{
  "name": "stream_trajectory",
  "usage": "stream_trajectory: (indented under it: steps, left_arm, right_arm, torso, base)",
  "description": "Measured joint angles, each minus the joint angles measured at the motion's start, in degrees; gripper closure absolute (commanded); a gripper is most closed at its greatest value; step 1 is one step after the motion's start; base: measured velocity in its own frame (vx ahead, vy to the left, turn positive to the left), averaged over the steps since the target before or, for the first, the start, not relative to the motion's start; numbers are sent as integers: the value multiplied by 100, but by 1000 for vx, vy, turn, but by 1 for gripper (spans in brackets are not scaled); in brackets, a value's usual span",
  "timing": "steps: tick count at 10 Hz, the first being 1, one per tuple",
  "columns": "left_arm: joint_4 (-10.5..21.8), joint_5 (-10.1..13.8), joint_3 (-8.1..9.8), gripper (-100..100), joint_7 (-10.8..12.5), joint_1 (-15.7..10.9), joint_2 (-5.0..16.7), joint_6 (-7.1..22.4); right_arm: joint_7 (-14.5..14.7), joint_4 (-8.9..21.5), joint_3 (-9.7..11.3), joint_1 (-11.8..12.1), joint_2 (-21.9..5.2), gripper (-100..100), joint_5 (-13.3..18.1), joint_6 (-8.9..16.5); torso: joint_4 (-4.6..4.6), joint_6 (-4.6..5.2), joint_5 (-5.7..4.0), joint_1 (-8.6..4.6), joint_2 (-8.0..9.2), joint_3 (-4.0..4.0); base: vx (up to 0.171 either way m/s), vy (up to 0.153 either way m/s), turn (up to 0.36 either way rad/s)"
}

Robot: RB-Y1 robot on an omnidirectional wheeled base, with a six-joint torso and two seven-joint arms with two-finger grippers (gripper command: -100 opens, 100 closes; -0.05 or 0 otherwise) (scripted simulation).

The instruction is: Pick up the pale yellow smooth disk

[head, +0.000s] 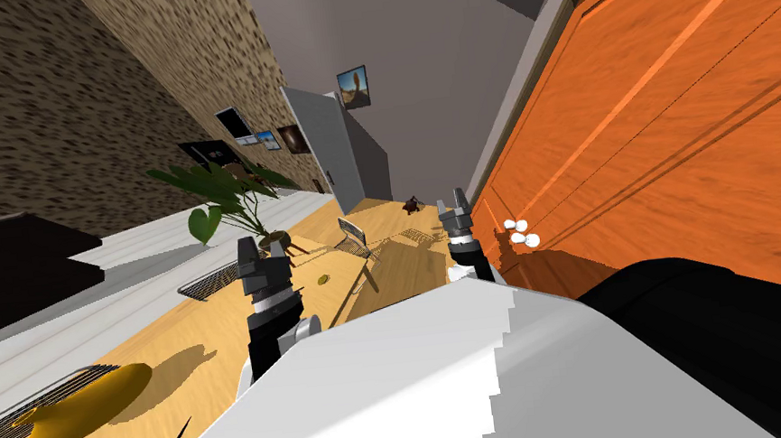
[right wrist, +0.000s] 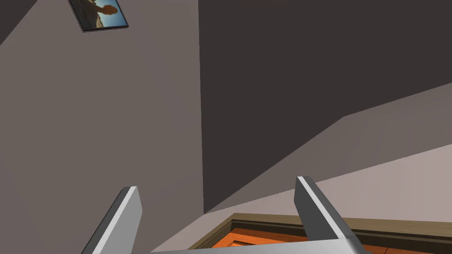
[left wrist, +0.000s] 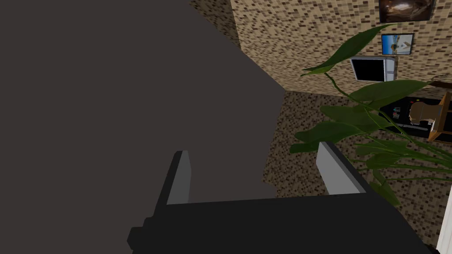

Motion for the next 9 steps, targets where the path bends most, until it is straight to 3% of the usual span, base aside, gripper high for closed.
stream_trajectory:
  steps: [5, 9]
  left_arm:
    - [538, 326, 259, -100, 66, 98, 758, 453]
    - [1014, 632, 509, -100, 147, 122, 1184, 957]
  right_arm:
    - [0, 0, 0, 0, 0, 0, 0, 0]
    - [0, 0, 0, 0, 0, 0, 0, 0]
  torso:
    - [2, 0, 1, 3, 9, 5]
    - [1, 0, 0, 1, 5, 3]
  base:
    - [-17, -2, -42]
    - [-15, -6, -59]
